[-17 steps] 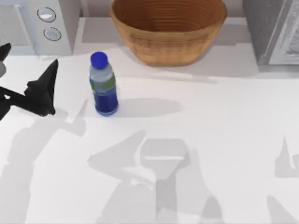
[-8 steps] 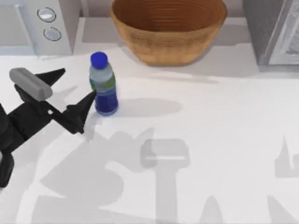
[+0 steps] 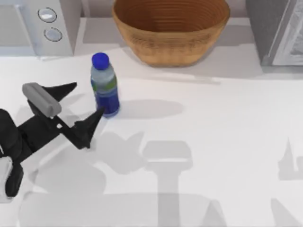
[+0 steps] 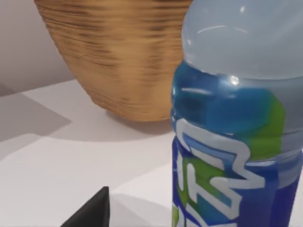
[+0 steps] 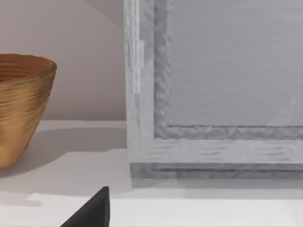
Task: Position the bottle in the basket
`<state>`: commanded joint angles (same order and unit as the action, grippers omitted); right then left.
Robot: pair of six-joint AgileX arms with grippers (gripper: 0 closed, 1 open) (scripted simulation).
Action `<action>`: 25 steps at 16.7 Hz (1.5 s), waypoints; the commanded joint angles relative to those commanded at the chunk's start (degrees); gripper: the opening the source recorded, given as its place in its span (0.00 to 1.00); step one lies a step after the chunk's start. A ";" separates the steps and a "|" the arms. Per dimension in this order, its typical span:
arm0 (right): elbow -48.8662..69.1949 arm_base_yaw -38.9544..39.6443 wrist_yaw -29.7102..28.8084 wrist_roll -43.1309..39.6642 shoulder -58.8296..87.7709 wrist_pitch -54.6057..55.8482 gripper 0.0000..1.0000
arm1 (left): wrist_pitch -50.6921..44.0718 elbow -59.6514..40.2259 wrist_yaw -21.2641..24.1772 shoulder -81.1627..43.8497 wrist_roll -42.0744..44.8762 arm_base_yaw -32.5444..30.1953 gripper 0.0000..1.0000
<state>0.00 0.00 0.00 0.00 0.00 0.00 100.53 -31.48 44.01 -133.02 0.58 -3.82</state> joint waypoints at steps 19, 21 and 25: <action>0.00 0.00 0.00 0.00 0.00 0.00 1.00 | -10.65 -13.04 -8.16 -2.17 -0.20 -8.19 0.85; 0.00 0.00 0.00 0.00 0.00 0.00 1.00 | -10.65 -13.04 -8.16 -2.17 -0.20 -8.19 0.70; 0.00 0.00 0.00 0.00 0.00 0.00 1.00 | -10.65 -13.04 -8.16 -2.17 -0.20 -8.19 0.40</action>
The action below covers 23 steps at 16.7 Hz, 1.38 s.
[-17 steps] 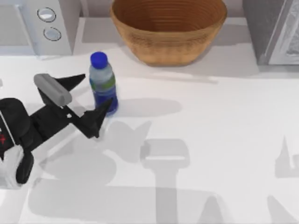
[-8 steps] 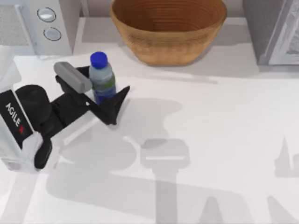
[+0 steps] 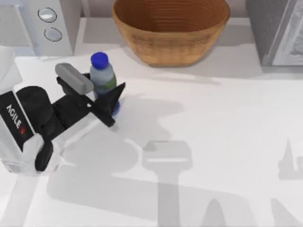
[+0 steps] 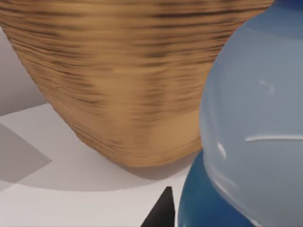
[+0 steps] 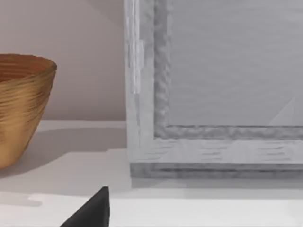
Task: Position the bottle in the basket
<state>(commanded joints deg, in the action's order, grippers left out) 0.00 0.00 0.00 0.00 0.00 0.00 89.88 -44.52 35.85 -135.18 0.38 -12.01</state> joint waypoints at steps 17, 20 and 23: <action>0.00 0.00 0.00 0.00 0.00 0.00 1.00 | -1.09 1.62 1.35 2.25 0.23 1.15 0.00; 0.00 0.00 0.00 0.00 0.00 0.00 1.00 | -4.24 6.27 4.97 9.51 0.50 4.77 0.00; 0.00 0.00 0.00 0.00 0.00 0.00 1.00 | -8.28 12.41 9.70 20.35 0.71 9.87 0.00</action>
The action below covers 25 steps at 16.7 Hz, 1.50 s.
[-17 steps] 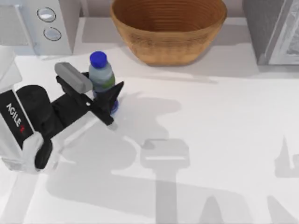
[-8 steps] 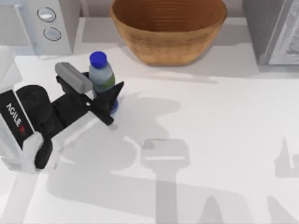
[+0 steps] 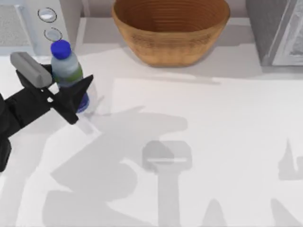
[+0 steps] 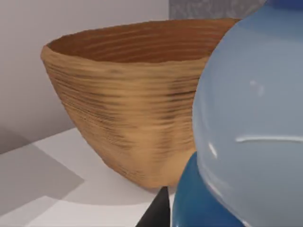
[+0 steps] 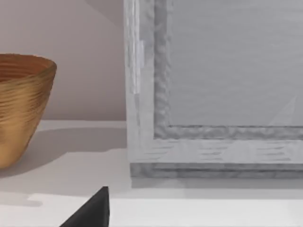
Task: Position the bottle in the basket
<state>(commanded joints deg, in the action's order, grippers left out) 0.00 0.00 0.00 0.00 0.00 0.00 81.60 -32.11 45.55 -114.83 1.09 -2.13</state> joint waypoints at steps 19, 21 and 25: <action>0.00 0.00 0.00 0.00 0.00 0.00 1.00 | -16.03 -0.61 5.50 13.27 0.73 5.13 0.00; 0.00 0.00 0.00 0.00 0.00 0.00 1.00 | -21.19 -9.65 2.53 9.54 0.77 2.08 0.00; 0.00 0.00 0.00 0.00 0.00 0.00 1.00 | -33.72 -31.69 -4.56 2.05 0.74 -5.23 0.00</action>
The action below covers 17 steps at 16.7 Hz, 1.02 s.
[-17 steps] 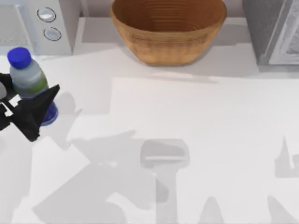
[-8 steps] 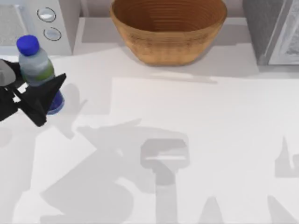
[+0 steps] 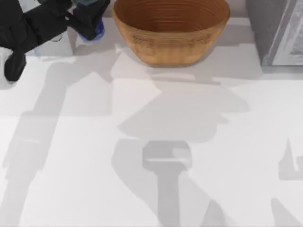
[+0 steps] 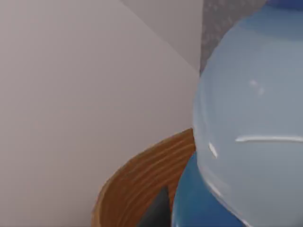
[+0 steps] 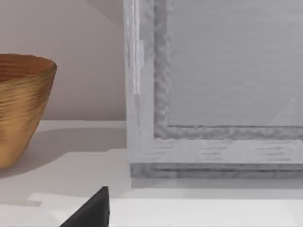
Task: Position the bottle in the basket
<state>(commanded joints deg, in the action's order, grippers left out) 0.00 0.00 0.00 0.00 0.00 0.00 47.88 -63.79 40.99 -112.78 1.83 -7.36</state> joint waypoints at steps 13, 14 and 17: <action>0.00 0.00 0.00 0.00 0.00 0.00 1.00 | -25.61 -36.03 -15.00 -9.95 -0.06 -13.93 0.00; 0.00 0.00 0.00 0.00 0.00 0.00 1.00 | -25.61 -36.03 -15.00 -9.95 -0.06 -13.93 0.00; 0.00 0.00 0.00 0.00 0.00 0.00 1.00 | -25.60 -36.83 -14.85 -10.60 0.09 -14.08 0.00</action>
<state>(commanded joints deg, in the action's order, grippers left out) 0.00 0.00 0.00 0.00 0.00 0.00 22.28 -100.62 26.14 -123.38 1.92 -21.45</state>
